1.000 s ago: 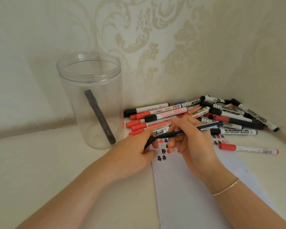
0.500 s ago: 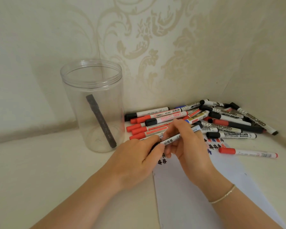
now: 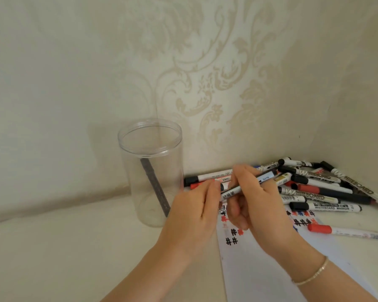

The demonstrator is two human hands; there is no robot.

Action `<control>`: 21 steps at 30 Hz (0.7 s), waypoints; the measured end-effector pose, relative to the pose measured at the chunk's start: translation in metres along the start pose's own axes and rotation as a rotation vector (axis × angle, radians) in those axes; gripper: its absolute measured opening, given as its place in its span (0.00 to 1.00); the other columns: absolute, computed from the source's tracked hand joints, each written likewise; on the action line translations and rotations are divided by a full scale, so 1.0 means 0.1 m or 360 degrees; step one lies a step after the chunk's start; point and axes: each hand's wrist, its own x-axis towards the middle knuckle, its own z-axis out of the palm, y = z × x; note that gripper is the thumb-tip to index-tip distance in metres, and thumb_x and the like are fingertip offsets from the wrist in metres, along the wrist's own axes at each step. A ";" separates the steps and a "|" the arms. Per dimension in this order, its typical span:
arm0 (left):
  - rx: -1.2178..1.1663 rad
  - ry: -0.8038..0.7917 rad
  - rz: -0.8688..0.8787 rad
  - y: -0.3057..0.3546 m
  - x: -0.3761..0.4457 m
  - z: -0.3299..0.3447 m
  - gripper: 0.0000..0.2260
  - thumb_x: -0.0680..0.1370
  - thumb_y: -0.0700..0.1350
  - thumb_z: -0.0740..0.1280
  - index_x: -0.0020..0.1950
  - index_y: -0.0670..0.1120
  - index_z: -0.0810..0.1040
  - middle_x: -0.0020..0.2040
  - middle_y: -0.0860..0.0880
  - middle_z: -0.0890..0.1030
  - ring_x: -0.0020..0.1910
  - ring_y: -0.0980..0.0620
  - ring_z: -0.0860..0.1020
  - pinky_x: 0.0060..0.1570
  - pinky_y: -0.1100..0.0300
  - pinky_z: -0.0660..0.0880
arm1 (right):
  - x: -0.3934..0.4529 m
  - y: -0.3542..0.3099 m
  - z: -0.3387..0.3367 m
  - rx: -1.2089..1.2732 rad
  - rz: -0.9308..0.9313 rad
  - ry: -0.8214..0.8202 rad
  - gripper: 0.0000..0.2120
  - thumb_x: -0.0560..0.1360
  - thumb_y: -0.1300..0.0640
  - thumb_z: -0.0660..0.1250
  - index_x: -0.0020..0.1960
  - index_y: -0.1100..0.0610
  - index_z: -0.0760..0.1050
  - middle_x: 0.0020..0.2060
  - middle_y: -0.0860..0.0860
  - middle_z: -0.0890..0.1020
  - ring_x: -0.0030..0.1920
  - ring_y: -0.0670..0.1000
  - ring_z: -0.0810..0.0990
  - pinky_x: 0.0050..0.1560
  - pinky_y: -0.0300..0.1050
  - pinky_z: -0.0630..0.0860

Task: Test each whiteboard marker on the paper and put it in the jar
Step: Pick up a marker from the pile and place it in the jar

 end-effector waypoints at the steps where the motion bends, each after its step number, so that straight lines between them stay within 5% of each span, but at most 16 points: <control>1: -0.0009 0.0030 0.0047 0.09 0.04 -0.06 0.15 0.82 0.51 0.53 0.41 0.49 0.73 0.27 0.47 0.74 0.26 0.52 0.71 0.28 0.57 0.66 | 0.04 -0.08 0.00 0.0048 -0.0010 0.0004 0.16 0.79 0.57 0.58 0.33 0.59 0.66 0.18 0.59 0.66 0.17 0.51 0.60 0.22 0.39 0.60; 5: 0.0066 0.0094 0.0297 0.53 0.14 -0.32 0.04 0.81 0.48 0.59 0.46 0.52 0.68 0.31 0.50 0.77 0.29 0.54 0.76 0.30 0.57 0.72 | 0.26 -0.37 0.08 0.0401 -0.0016 0.0098 0.15 0.78 0.59 0.62 0.33 0.59 0.66 0.19 0.53 0.67 0.18 0.49 0.61 0.22 0.41 0.63; 10: 0.0156 0.0720 0.0575 0.77 0.30 -0.68 0.08 0.75 0.51 0.69 0.47 0.51 0.72 0.36 0.57 0.80 0.32 0.57 0.81 0.34 0.67 0.74 | 0.46 -0.68 0.39 0.0607 0.0010 -0.0070 0.08 0.75 0.58 0.68 0.45 0.61 0.70 0.24 0.51 0.75 0.22 0.48 0.69 0.30 0.42 0.72; 16: 0.0268 0.1021 0.0508 0.73 0.56 -1.09 0.04 0.81 0.48 0.61 0.53 0.48 0.71 0.40 0.55 0.80 0.39 0.57 0.81 0.40 0.53 0.79 | 0.57 -0.91 0.77 -0.0850 -0.0282 -0.0168 0.23 0.78 0.40 0.58 0.38 0.58 0.78 0.32 0.49 0.75 0.27 0.44 0.72 0.32 0.34 0.69; 19: 0.0571 0.0872 0.0299 0.70 0.65 -1.28 0.05 0.81 0.48 0.60 0.55 0.50 0.68 0.38 0.51 0.81 0.39 0.52 0.80 0.41 0.47 0.78 | 0.70 -0.74 0.65 -0.1502 -0.0937 0.0131 0.16 0.80 0.48 0.58 0.45 0.59 0.75 0.42 0.51 0.71 0.35 0.49 0.72 0.35 0.40 0.67; 21: 0.0894 0.0717 0.0214 0.64 0.70 -1.34 0.06 0.80 0.51 0.60 0.53 0.49 0.68 0.38 0.49 0.81 0.39 0.47 0.80 0.43 0.45 0.76 | 0.79 -0.56 0.49 -0.1927 -0.1033 0.0184 0.09 0.80 0.56 0.57 0.45 0.60 0.71 0.44 0.52 0.69 0.37 0.54 0.70 0.37 0.46 0.67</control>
